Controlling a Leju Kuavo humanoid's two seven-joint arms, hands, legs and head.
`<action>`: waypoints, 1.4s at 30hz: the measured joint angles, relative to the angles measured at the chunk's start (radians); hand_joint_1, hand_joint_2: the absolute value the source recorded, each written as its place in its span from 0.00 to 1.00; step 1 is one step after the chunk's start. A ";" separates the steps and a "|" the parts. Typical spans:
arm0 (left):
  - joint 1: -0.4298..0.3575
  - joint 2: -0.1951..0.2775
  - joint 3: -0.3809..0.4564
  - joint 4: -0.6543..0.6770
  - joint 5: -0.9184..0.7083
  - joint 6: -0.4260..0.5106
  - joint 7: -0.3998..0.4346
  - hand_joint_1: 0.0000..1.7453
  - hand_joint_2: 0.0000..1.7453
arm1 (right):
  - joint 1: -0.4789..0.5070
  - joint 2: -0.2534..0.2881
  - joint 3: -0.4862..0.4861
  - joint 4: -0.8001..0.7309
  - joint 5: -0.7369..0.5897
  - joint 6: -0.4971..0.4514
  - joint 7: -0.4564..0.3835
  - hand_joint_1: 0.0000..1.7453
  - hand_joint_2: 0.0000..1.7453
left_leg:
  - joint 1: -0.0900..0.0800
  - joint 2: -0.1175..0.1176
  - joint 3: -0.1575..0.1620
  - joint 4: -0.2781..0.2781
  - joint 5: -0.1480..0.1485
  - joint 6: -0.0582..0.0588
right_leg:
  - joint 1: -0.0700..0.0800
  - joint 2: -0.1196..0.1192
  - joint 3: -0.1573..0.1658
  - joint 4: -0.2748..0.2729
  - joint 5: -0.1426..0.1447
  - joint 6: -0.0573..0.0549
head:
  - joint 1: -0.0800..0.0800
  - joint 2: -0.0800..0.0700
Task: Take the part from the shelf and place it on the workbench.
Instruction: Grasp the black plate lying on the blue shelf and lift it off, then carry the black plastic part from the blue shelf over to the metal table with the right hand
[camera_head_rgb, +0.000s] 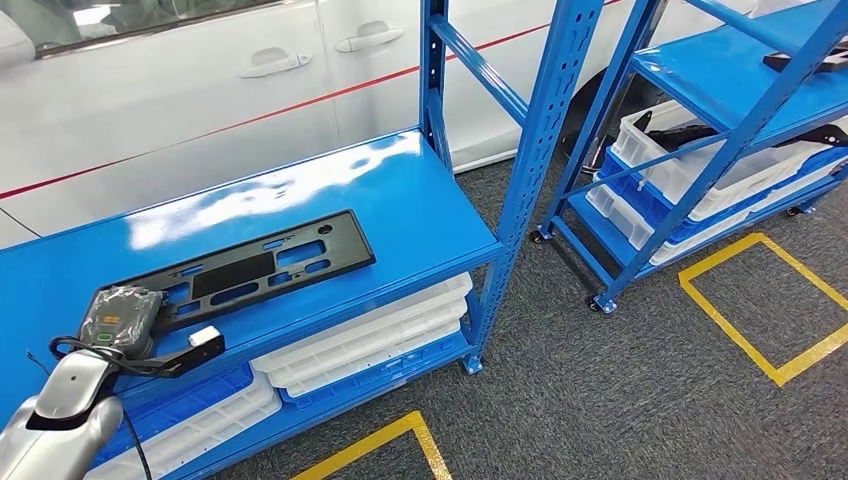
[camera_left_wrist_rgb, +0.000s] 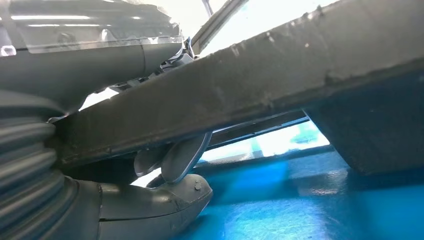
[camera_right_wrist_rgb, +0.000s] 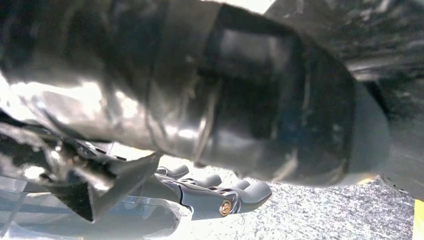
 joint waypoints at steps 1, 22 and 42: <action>0.002 0.001 0.000 -0.001 -0.004 0.001 0.008 1.00 1.00 | 0.000 0.000 0.000 0.000 0.000 -0.001 0.001 0.00 0.00 | 0.000 0.000 0.000 0.000 0.000 0.000 | 0.000 0.000 0.000 0.000 0.000 0.000 | 0.000 0.000; 0.160 0.185 -0.068 -0.479 -0.292 0.122 0.534 1.00 1.00 | -0.002 0.004 0.000 0.001 0.004 -0.026 0.021 0.00 0.00 | 0.001 0.003 -0.009 -0.002 0.003 -0.006 | 0.004 0.004 -0.013 0.000 0.001 -0.004 | 0.000 0.000; 0.080 0.392 -0.303 -0.683 -0.292 0.132 0.723 1.00 1.00 | -0.004 0.005 0.000 0.001 0.011 -0.026 0.021 0.00 0.00 | 0.008 0.007 -0.011 -0.009 0.014 0.008 | 0.004 0.005 -0.018 0.003 -0.002 0.008 | 0.000 0.000</action>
